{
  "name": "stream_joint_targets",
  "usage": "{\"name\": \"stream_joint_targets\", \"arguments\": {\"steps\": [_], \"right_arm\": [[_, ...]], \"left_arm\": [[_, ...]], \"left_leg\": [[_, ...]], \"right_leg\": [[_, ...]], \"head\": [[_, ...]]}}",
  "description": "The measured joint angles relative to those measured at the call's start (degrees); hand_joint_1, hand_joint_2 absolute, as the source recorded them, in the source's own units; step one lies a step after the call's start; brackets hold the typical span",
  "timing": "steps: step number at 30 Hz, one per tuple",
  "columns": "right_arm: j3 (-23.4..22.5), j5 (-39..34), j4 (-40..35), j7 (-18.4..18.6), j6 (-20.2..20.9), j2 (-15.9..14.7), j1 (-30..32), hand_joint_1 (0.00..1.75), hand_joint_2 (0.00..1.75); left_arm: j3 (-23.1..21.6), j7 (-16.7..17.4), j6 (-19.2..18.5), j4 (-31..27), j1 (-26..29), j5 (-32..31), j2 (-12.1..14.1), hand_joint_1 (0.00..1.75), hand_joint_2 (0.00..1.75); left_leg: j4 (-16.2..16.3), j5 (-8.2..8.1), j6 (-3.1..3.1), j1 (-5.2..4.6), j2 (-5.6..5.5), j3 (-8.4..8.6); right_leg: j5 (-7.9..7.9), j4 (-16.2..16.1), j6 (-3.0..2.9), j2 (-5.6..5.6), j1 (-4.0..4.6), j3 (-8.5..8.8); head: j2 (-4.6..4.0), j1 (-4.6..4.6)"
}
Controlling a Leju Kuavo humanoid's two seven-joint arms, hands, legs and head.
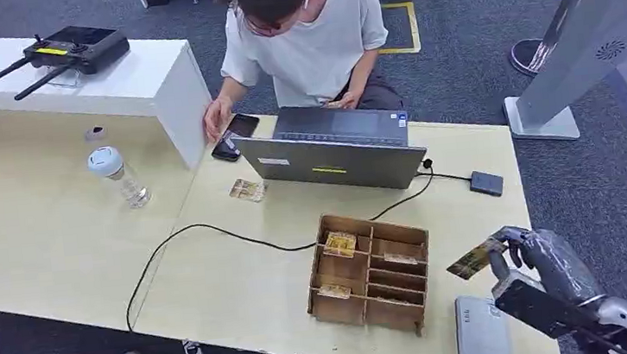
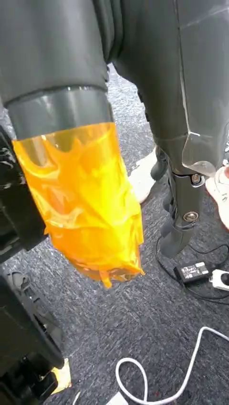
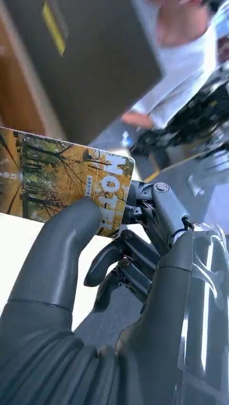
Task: Pass the card to the sensor for recognition and then transmit it.
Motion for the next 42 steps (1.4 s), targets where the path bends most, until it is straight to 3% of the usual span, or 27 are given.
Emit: {"name": "stream_joint_targets", "arguments": {"steps": [11, 17, 25, 35, 42], "right_arm": [[0.4, 5.7, -3.4, -4.7, -5.3, 7.7, -0.5, 1.75, 1.75], [0.9, 9.3, -4.4, -5.5, -8.3, 10.9, -1.4, 1.75, 1.75], [1.8, 15.6, -4.7, -4.4, -11.2, 13.3, -3.4, 1.75, 1.75], [1.9, 16.2, -4.7, -4.2, -11.5, 13.6, -3.8, 1.75, 1.75], [2.0, 22.7, -1.5, -0.3, -15.0, 16.6, -9.0, 1.75, 1.75]], "left_arm": [[0.6, -0.2, 0.0, 0.0, 0.0, -0.3, -0.1, 0.0, 0.0], [0.6, -0.2, 0.0, 0.0, 0.0, -0.9, -0.1, 0.0, 0.0], [0.6, -0.2, -0.2, 0.0, 0.0, -1.8, -0.1, 0.0, 0.0], [0.6, -0.2, -0.2, 0.0, 0.0, -1.9, -0.1, 0.0, 0.0], [0.1, -0.2, -1.2, 0.0, -0.1, -4.0, -0.1, 0.0, 0.0]], "left_leg": [[0.0, 0.0, 0.0, 0.01, 0.0, -0.01], [0.0, 0.01, -0.01, 0.0, 0.0, -0.01], [0.0, 0.02, -0.02, 0.0, 0.0, -0.01], [0.0, 0.02, -0.02, 0.0, 0.0, -0.01], [0.0, 0.03, -0.02, 0.01, 0.0, -0.01]], "right_leg": [[0.0, 0.0, 0.0, 0.0, 0.0, 0.0], [0.0, 0.0, 0.0, 0.0, 0.0, 0.0], [0.0, 0.0, 0.0, 0.0, 0.0, 0.0], [0.0, 0.0, 0.0, 0.0, 0.0, 0.0], [0.0, 0.0, 0.0, 0.0, 0.0, 0.0]], "head": [[0.0, -0.02], [0.0, 0.0], [0.0, -0.02], [0.0, -0.02], [0.0, -0.02]]}}
